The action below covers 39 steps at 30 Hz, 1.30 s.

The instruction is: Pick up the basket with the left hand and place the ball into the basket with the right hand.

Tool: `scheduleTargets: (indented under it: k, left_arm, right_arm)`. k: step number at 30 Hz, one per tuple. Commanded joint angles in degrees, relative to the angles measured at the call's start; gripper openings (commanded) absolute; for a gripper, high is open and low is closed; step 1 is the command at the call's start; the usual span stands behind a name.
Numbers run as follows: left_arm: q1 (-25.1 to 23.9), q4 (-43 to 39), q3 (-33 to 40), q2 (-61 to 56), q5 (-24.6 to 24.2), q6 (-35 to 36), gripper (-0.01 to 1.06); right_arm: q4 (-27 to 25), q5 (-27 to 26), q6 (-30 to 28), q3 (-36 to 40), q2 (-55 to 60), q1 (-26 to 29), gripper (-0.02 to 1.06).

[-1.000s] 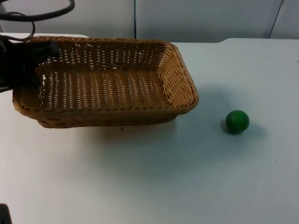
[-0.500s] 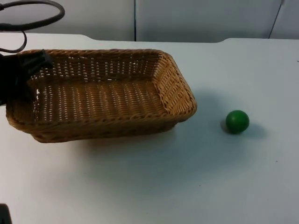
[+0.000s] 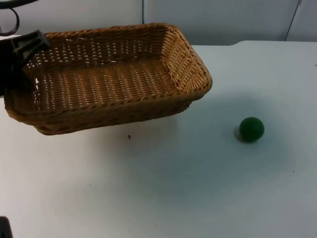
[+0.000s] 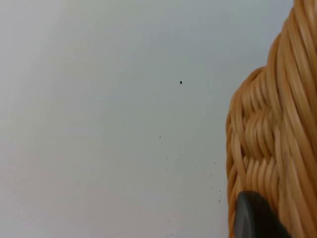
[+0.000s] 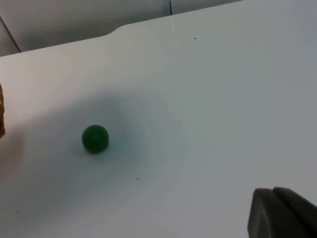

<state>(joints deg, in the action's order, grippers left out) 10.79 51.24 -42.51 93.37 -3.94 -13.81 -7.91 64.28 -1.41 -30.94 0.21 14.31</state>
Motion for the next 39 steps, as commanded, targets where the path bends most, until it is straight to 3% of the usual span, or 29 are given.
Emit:
scheduleTargets:
  k: [1,33,39]
  left_arm:
    - [0.18,1.08,0.15,-0.88,-0.46,0.94,0.00]
    - [0.18,0.93,-0.08,-0.88,-0.37,0.68,0.00]
    - [0.18,0.93,-0.08,-0.88,-0.37,0.68,0.00]
  right_arm:
    - [0.01,-0.23,-0.14,0.32,-0.21,0.36,0.00]
    - [0.09,-0.23,-0.14,0.32,-0.21,-1.11,0.00]
    - [0.09,-4.11,-0.14,0.32,-0.21,-2.90,0.00]
